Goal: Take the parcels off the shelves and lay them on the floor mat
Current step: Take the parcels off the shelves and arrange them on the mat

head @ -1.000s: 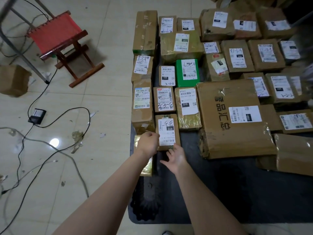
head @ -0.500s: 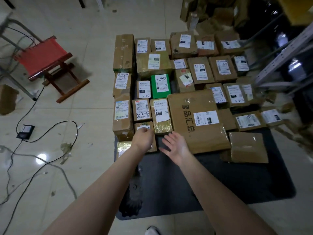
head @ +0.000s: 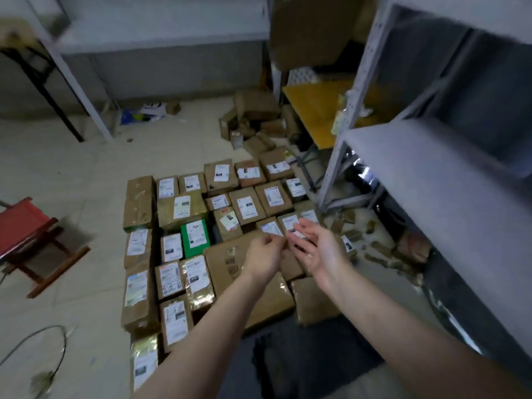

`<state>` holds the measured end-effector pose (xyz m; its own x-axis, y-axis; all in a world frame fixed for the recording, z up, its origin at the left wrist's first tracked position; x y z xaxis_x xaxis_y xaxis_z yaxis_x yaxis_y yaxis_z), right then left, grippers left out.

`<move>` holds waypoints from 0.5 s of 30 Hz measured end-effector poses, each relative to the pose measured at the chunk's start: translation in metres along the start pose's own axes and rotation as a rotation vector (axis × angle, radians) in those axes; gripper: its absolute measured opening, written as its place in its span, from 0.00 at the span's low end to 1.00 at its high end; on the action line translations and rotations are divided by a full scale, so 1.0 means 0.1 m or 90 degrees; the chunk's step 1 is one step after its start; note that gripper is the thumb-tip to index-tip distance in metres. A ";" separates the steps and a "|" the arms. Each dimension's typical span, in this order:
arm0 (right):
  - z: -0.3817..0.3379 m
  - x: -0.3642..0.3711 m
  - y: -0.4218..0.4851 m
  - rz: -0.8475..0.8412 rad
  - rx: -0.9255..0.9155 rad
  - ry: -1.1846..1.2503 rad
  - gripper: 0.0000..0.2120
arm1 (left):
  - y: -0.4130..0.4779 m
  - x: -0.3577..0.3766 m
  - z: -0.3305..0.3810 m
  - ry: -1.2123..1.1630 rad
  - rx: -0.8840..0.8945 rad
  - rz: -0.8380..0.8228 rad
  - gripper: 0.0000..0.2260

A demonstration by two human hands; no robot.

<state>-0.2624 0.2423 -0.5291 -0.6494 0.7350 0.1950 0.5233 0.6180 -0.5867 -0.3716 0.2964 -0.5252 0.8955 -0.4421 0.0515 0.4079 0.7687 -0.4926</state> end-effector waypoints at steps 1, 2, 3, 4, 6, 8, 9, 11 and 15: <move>-0.28 -0.19 -0.14 0.017 -0.021 0.022 0.10 | -0.09 0.25 0.21 -0.014 0.009 -0.019 0.10; -0.53 -0.38 -0.28 0.032 -0.036 0.040 0.10 | -0.20 0.49 0.40 -0.032 0.021 -0.034 0.10; -0.79 -0.56 -0.43 0.047 -0.049 0.054 0.09 | -0.31 0.73 0.58 -0.044 0.034 -0.047 0.09; -1.05 -0.75 -0.59 0.060 -0.063 0.068 0.09 | -0.44 0.99 0.74 -0.052 0.043 -0.058 0.08; -1.53 -1.14 -0.92 0.087 -0.095 0.094 0.08 | -0.71 1.54 1.00 -0.072 0.039 -0.083 0.09; -1.97 -1.54 -1.29 0.117 -0.131 0.119 0.09 | -0.99 2.11 1.17 -0.097 0.018 -0.129 0.10; -2.17 -1.73 -1.48 0.134 -0.152 0.132 0.10 | -1.14 2.38 1.24 -0.096 0.008 -0.152 0.09; -2.51 -2.09 -1.87 0.168 -0.198 0.156 0.10 | -1.47 2.88 1.38 -0.075 0.008 -0.209 0.09; -2.97 -2.75 -2.65 0.225 -0.287 0.180 0.09 | -2.11 3.64 1.78 -0.019 0.094 -0.334 0.12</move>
<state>-0.0585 -0.0408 -0.1941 -0.2570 0.9232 0.2857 0.8999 0.3363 -0.2776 -0.0998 0.0557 -0.2484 0.5693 -0.7720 0.2828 0.8198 0.5068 -0.2667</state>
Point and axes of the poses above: each hand's wrist, its own y-axis towards the middle knuckle, its own x-axis out of the palm, z = x × y, the point moved 3 cm from there along y, towards the middle knuckle, and after that the axes turned 10 degrees about -y, right-handed, at the moved point
